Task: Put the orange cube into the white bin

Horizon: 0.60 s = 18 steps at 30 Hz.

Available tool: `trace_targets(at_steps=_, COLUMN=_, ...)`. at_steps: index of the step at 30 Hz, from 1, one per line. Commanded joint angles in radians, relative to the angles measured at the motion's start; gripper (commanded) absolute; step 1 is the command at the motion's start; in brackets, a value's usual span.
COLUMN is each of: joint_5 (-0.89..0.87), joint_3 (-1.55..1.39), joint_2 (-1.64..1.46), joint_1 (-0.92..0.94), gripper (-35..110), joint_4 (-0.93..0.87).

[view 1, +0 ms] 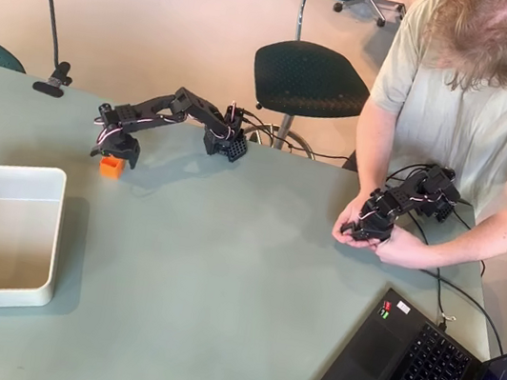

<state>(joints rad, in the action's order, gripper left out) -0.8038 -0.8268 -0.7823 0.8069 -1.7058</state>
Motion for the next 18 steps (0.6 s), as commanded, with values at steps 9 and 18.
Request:
trace_targets(at_steps=9, joint_5=-0.005, joint_3=0.028, joint_2=-0.005, joint_1=0.005, gripper=72, joint_4=0.048)
trace_targets(at_steps=18, joint_5=-0.005, joint_3=0.029, joint_2=0.041, joint_1=0.009, gripper=72, joint_4=0.04)
